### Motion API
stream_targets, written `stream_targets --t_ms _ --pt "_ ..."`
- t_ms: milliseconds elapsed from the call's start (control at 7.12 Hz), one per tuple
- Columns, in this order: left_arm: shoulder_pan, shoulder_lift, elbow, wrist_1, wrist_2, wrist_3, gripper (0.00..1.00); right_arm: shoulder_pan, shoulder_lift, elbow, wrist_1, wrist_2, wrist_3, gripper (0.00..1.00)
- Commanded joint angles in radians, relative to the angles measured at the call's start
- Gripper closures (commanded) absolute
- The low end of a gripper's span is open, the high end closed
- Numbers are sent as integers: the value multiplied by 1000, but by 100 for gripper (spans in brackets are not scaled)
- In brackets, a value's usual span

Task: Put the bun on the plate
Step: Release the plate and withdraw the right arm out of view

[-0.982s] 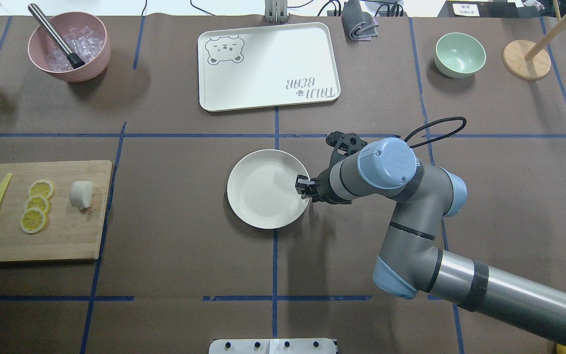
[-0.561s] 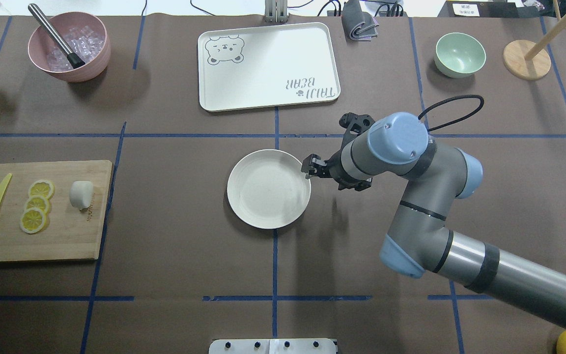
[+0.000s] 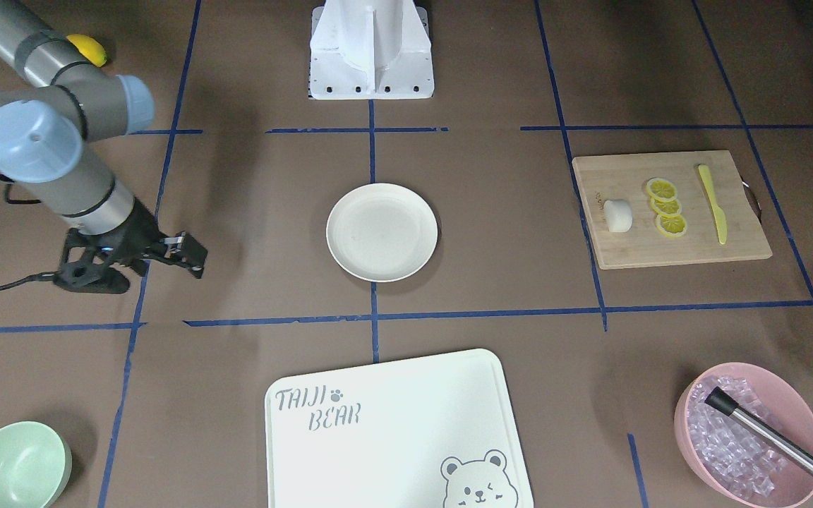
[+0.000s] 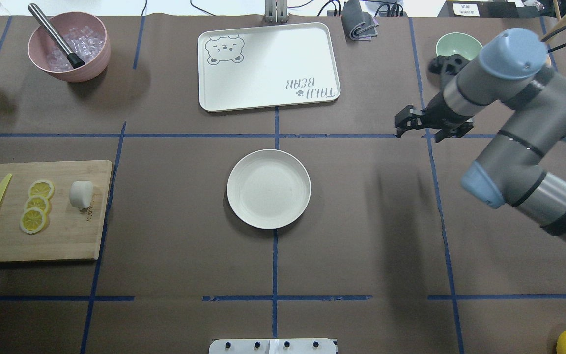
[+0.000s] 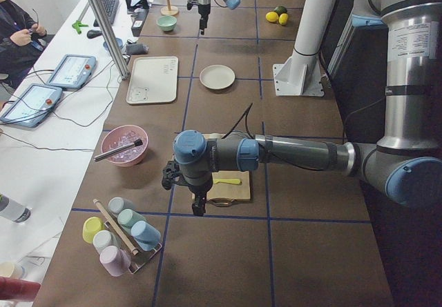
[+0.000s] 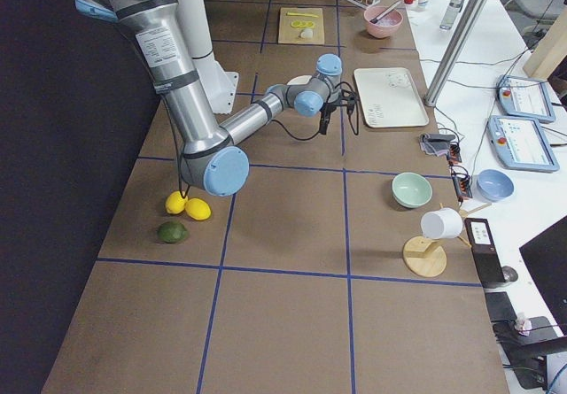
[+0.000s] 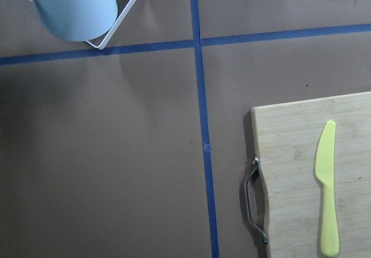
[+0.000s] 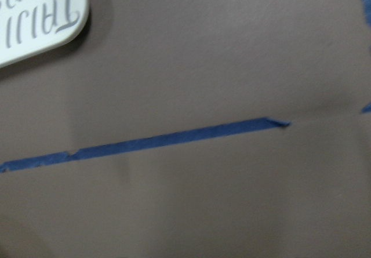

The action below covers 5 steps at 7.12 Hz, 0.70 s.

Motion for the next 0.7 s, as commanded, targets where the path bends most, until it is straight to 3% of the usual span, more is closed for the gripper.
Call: stream_targets --t_ms 0,281,561 --pt "11 -1 -9 1 6 0 0 241 -145 -5 -65 108 -448 0" --pt "31 -1 -9 1 7 -3 0 429 -217 5 -231 108 -864 0" --pt "33 -10 -9 1 7 -11 0 579 -330 7 -250 107 -1073 0"
